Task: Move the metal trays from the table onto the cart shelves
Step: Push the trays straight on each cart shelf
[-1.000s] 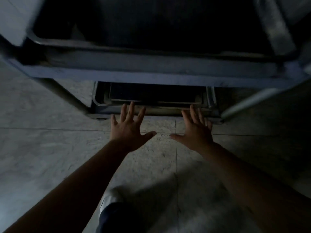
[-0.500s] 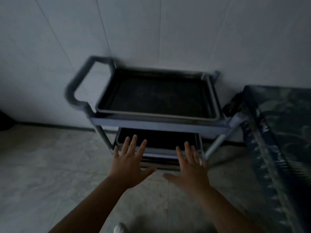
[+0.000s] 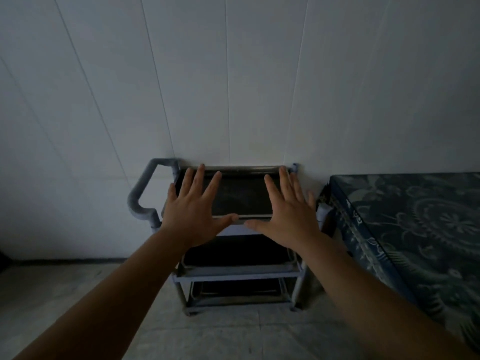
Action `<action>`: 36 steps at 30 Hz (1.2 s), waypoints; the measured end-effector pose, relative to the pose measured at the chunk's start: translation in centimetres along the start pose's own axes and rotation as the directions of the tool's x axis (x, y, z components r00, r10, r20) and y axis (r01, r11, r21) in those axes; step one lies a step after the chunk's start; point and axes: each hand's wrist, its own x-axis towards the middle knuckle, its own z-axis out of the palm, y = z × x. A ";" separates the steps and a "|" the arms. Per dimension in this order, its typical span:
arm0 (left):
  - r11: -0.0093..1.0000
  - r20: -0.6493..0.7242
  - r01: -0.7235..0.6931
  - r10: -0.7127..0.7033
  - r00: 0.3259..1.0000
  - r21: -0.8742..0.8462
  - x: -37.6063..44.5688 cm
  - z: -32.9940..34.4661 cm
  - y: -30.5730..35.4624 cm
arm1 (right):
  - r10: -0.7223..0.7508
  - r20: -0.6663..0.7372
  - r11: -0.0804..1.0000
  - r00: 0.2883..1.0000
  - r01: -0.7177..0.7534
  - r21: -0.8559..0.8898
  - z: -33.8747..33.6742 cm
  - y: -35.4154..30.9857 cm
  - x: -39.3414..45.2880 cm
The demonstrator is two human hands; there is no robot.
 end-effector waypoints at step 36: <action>0.999 0.675 -0.031 0.002 0.738 0.031 12.6 29.5 -9.7 | -0.107 0.497 0.979 0.861 0.178 -0.098 28.7 5.4 15.6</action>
